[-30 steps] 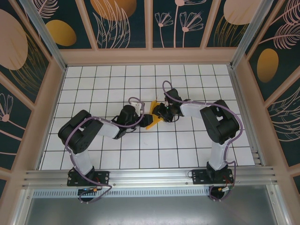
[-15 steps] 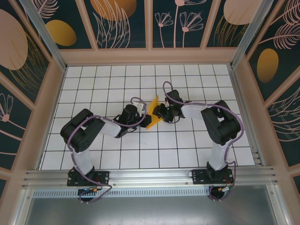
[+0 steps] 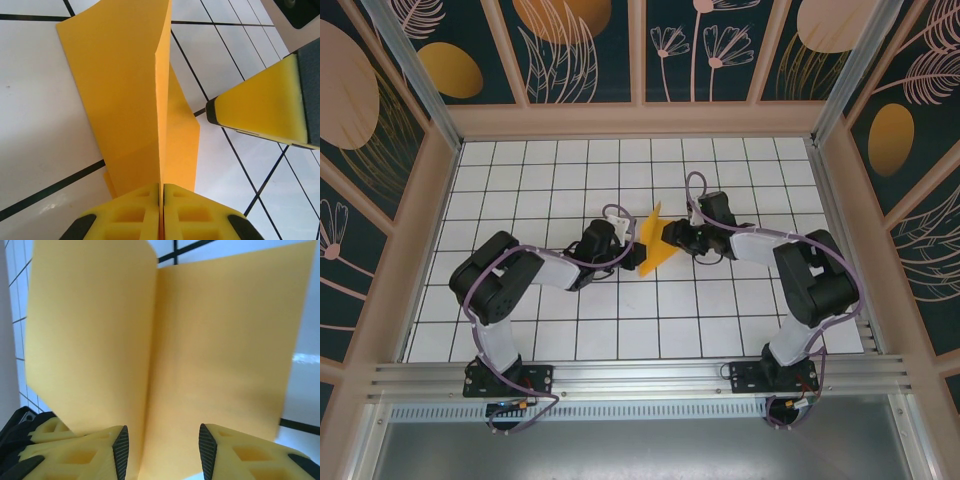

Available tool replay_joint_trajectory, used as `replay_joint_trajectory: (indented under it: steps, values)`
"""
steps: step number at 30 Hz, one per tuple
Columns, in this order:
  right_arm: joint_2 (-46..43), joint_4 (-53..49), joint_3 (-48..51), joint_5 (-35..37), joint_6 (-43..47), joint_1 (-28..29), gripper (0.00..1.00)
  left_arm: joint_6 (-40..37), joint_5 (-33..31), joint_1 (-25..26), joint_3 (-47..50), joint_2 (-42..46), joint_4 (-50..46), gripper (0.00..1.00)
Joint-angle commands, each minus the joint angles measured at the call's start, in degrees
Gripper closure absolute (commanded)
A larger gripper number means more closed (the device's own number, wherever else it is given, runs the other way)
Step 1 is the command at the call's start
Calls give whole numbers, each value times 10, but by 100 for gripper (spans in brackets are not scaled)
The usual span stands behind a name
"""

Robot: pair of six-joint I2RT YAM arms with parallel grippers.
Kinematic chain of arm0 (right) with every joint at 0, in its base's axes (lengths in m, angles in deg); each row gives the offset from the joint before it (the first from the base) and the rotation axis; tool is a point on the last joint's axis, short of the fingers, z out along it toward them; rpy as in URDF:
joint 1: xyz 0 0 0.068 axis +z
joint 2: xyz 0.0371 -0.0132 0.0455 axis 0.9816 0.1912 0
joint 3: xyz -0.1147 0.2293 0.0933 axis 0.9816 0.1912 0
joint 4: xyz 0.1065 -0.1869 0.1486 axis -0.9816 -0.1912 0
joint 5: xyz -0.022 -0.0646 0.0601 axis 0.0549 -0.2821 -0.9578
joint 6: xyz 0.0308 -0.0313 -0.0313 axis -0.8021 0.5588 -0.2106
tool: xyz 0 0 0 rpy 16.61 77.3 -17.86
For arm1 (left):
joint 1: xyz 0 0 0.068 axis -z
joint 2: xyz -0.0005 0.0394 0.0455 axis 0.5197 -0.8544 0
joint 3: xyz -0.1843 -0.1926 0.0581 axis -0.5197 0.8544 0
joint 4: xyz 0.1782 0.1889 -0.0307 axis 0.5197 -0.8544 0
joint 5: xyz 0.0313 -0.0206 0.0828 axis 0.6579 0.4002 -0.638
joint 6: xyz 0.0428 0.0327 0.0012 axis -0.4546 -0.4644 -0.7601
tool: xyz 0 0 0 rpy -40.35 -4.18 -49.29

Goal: Fold a paper plane with a square sheet of paper (pick it up from the middle)
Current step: Fourth fold the wing at the center of the table.

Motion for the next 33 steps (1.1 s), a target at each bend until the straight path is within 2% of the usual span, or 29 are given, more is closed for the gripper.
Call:
replay_joint_trajectory:
  steps: [1,5,15,23,33]
  values:
    - [9,18,-17,-14,28,1,55,-16,18,1,-17,-13,-14,88]
    - [40,27,-26,-29,33,1,54,-17,21,1,-25,-20,-24,88]
    - [44,106,24,-66,26,1,38,-19,37,8,-46,-41,-36,87]
    - [62,73,16,-25,3,1,29,-25,47,12,-57,-53,-46,86]
    - [96,9,-5,29,-30,2,31,-25,58,13,-61,-64,-47,82]
